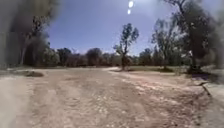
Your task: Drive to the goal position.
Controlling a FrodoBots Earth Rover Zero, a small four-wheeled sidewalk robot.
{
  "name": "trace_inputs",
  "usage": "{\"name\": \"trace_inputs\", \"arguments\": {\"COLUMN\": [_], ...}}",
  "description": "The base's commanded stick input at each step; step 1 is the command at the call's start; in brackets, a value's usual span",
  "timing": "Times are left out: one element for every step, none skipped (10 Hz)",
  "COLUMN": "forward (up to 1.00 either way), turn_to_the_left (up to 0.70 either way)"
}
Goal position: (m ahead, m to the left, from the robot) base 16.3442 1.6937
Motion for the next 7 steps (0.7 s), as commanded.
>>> {"name": "trace_inputs", "arguments": {"forward": [0.85,0.85,0.85,0.85,0.85,0.85,0.85], "turn_to_the_left": [0.0,0.0,0.0,0.0,0.02,0.04,0.01]}}
